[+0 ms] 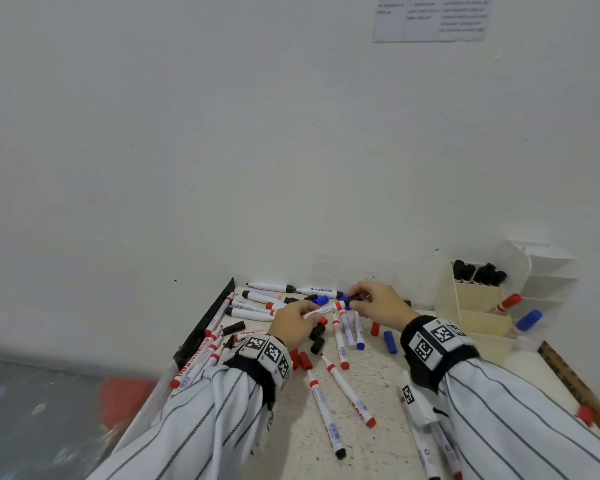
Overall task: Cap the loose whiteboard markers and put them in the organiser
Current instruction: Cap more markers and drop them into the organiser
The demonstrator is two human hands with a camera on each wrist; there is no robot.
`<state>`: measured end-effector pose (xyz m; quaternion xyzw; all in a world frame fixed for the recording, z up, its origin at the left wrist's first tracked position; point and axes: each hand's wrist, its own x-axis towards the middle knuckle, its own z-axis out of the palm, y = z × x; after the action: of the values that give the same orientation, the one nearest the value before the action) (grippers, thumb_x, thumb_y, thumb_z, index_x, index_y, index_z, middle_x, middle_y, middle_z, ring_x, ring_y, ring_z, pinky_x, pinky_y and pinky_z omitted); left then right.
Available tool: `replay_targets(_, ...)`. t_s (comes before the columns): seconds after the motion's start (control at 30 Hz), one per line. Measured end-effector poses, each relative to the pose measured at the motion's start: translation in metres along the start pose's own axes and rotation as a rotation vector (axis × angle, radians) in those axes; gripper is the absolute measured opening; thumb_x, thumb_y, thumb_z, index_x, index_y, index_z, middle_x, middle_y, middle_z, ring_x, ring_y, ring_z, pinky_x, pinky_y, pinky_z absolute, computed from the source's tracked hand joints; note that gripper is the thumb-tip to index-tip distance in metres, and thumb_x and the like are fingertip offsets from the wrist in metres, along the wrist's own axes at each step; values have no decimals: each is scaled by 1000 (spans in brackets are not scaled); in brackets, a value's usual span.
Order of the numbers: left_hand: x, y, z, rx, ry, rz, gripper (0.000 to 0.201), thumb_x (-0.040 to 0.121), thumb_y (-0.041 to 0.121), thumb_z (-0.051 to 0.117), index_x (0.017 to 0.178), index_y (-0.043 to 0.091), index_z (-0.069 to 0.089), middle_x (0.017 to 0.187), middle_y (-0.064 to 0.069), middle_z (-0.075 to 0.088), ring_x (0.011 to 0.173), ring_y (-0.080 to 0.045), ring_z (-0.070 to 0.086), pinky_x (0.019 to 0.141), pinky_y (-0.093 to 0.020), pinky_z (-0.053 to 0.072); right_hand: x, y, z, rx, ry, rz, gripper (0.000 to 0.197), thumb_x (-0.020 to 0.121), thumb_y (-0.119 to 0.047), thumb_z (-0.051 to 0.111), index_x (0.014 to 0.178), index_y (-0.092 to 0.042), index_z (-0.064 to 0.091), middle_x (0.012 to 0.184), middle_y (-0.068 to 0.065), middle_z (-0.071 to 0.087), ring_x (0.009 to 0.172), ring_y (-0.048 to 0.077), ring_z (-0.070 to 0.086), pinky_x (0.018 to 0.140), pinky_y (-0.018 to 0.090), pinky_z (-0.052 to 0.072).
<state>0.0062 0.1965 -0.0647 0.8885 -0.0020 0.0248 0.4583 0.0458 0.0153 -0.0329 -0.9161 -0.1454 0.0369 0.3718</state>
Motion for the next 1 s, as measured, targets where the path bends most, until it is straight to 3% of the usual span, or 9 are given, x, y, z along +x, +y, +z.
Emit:
replay_targets(0.07,-4,4,5,-34,-39,7,24,88,29,62,109,18,64,97,3,63,87,-10,57,80,-22,47,-11,3,-6,11,-21,47,16,97,-25,48,89,-16,58,73,-6,55,61,7,49,57,16,41)
replay_targets(0.17,-12,12,13,-26,-32,117,25,78,22,74,98,19,59,83,7,56,74,-8,52,63,-13,41,-27,8,-15,21,-18,138,45,99,-43,30,66,-17,45,57,-3,42,49,12,38,51,22,32)
replay_targets(0.27,-16,23,23,30,34,206,17,78,21,73,90,21,62,82,6,57,74,-8,51,64,-16,41,-38,16,-21,4,45,197,48,99,-47,27,64,-17,38,57,1,36,50,15,36,51,25,31)
replay_targets(0.4,-21,38,38,226,-4,317,28,92,32,55,113,16,66,95,-2,66,82,-11,56,76,-23,44,-49,26,-27,24,137,253,47,100,-43,26,63,-16,40,59,2,39,53,15,38,55,27,30)
replay_targets(0.5,-24,48,49,262,-56,344,30,98,28,43,108,11,65,80,-2,62,70,-15,53,70,-28,45,-56,31,-29,65,170,262,46,100,-38,26,63,-17,42,56,1,38,51,15,37,55,27,30)
replay_targets(0.67,-30,60,57,164,-226,282,34,101,27,35,101,11,64,65,5,46,53,-8,39,52,-21,32,-63,34,-32,148,220,240,38,98,-31,28,66,-16,43,54,0,35,50,16,32,54,29,27)
replay_targets(0.8,-37,70,57,-71,-436,12,38,101,42,26,89,19,54,65,4,40,42,-7,30,38,-17,27,-70,32,-34,186,226,138,41,99,-31,27,65,-14,42,52,1,37,47,15,34,58,32,30)
replay_targets(0.9,-40,70,56,-228,-566,-144,40,98,52,25,82,22,47,61,6,34,38,-6,25,37,-14,22,-76,32,-36,214,202,69,43,101,-33,26,67,-13,42,52,1,36,46,13,33,54,29,31)
replay_targets(1.0,-40,72,60,-239,-554,-143,41,98,52,24,82,22,45,62,6,34,42,-7,26,39,-17,23,-81,32,-41,234,173,36,43,101,-36,27,66,-15,40,52,-1,35,44,10,33,52,24,31)
